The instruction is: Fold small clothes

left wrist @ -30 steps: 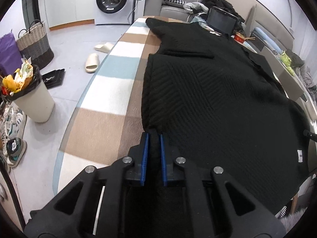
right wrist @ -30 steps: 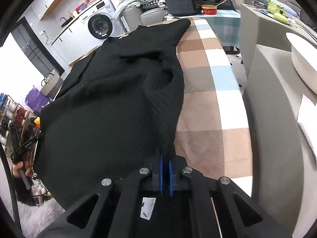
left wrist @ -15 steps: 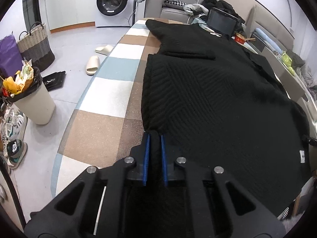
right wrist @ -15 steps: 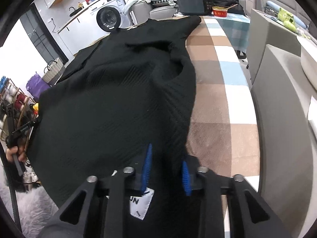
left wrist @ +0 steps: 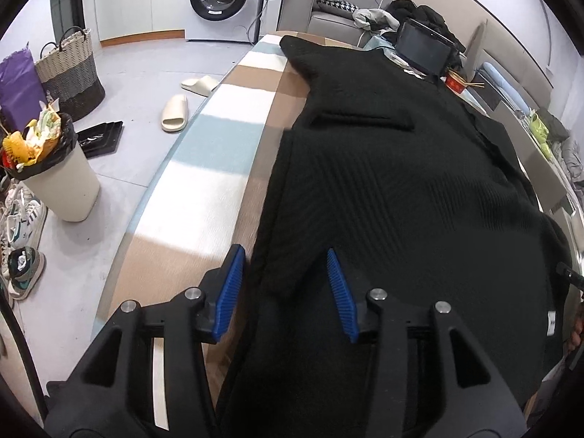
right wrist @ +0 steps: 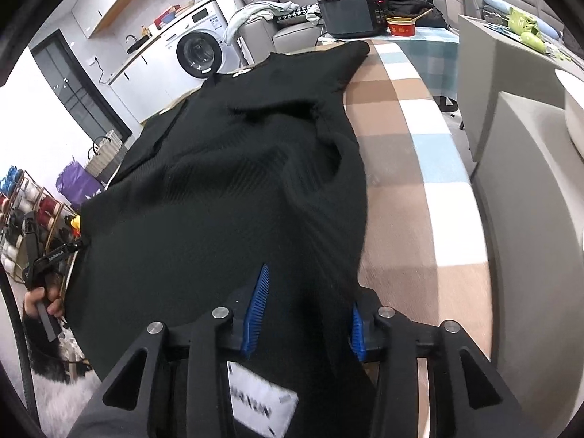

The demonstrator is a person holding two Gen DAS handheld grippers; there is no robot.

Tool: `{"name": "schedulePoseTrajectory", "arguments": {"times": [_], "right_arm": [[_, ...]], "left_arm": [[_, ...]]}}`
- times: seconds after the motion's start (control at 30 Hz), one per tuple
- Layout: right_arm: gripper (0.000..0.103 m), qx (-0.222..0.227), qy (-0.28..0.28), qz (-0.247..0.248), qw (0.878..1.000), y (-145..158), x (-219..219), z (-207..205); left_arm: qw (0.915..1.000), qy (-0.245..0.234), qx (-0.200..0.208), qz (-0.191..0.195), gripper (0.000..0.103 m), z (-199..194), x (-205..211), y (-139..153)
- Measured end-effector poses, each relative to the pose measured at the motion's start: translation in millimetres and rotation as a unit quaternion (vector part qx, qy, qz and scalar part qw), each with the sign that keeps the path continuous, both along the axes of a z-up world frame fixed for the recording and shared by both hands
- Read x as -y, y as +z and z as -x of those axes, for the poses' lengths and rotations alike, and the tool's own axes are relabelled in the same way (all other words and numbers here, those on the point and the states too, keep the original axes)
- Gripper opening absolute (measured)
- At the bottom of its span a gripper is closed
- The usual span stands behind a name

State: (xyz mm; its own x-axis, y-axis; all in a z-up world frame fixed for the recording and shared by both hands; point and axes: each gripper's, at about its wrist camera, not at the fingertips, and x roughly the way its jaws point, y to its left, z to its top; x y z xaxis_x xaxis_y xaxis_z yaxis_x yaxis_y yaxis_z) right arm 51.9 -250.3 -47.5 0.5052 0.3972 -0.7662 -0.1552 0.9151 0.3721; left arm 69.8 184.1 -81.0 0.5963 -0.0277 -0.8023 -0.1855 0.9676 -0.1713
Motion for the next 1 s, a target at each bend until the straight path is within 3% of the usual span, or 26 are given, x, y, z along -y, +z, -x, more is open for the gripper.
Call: {"name": "schedulePoseTrajectory", "arguments": {"times": [0.1,0.17,0.2,0.23,0.4,0.6,0.83,1.0], "right_arm": [[0.04,0.005,-0.002,-0.007,1.0,1.2,-3.2,-14.4],[0.034,0.009,-0.006,-0.017,1.0,2.7,-3.8,-20.6],[0.019,0.013,-0.007,-0.024,1.0,3.9,-4.0,-23.3],[0.008,0.015,-0.007,-0.03,0.999,5.2,-4.3,-24.6],[0.005,0.015,0.008,-0.047,0.999,9.9,0.4,-8.2],[0.004,-0.001,0.034,-0.048,0.998,14.5,3.1,29.1],[0.004,0.107,0.036,-0.102,0.988,58.0,1.1,14.8],[0.004,0.164,0.013,-0.109,0.98,84.5,-1.8,-19.3]], "left_arm": [[1.0,-0.008,0.004,0.004,0.043,-18.2,1.4,-0.3],[0.9998,-0.015,0.008,0.013,0.024,-27.4,2.6,-0.4],[0.9995,-0.022,0.01,0.022,0.008,-30.2,3.0,-0.6],[0.9992,-0.027,0.011,0.028,0.006,-32.0,4.3,-0.5],[0.9985,-0.043,0.028,0.017,0.004,-13.1,7.3,8.8],[0.9984,-0.03,0.039,0.025,0.004,28.4,-4.9,18.0],[0.9947,-0.036,0.094,0.021,0.004,22.6,-4.7,51.5],[0.9896,-0.035,0.138,0.019,0.004,-10.5,-8.1,84.9]]}}
